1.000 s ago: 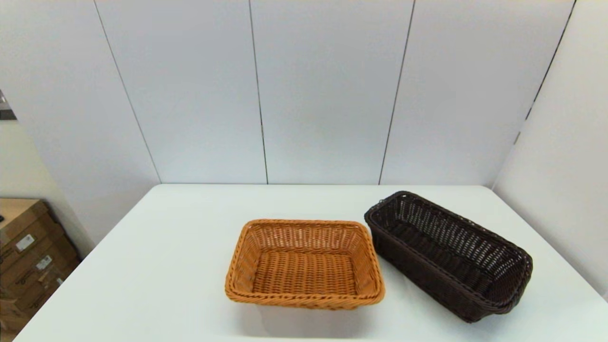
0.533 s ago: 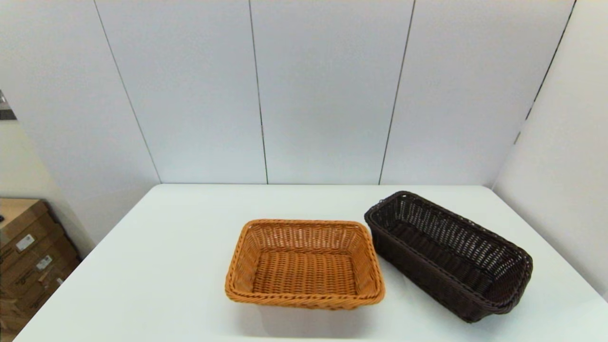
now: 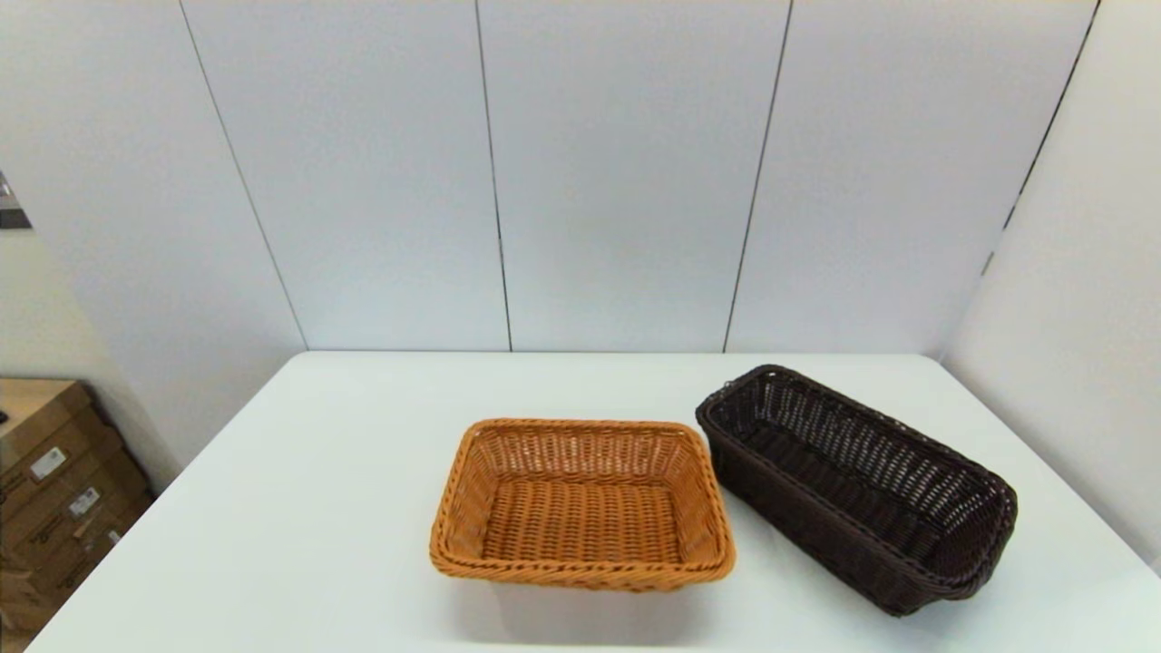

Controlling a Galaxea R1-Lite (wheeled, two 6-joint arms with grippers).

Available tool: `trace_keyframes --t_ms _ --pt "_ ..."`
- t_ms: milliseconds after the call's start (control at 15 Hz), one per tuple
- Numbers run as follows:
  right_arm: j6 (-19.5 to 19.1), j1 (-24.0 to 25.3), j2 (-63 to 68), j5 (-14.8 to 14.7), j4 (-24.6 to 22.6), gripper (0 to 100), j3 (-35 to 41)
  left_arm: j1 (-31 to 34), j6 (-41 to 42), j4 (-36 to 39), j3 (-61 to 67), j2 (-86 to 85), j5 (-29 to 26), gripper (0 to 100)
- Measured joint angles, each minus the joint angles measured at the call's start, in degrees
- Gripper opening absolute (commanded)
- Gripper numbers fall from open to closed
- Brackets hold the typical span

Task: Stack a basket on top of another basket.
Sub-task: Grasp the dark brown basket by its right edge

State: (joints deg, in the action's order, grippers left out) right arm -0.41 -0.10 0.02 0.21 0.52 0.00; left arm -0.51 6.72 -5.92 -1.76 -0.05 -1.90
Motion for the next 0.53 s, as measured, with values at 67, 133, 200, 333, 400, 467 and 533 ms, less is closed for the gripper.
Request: trace_keyframes --t_ms 67,133,200,333,400,467,533 --pt "0.0 0.0 0.0 0.0 0.0 100 0.0 0.0 0.02 -0.02 0.0 0.0 0.0 100" --pt "0.01 0.0 0.0 0.0 0.0 100 0.0 0.0 0.02 -0.02 0.0 0.0 0.0 100" --pt "0.0 0.0 0.0 0.01 0.0 100 0.0 0.0 0.0 0.02 0.0 0.0 -0.02 100" --pt "0.0 0.0 0.0 0.01 0.0 100 0.0 0.0 0.02 0.02 0.0 0.0 -0.02 100" --pt "-0.02 0.0 0.0 0.01 -0.01 100 0.0 0.0 0.02 0.0 0.0 0.0 -0.02 100" --pt "0.0 0.0 0.0 0.01 0.0 100 0.0 0.0 0.02 0.0 0.0 0.0 -0.02 100" --pt "0.0 0.0 0.0 0.01 0.0 100 0.0 0.0 0.02 0.0 0.0 0.0 -0.02 100"
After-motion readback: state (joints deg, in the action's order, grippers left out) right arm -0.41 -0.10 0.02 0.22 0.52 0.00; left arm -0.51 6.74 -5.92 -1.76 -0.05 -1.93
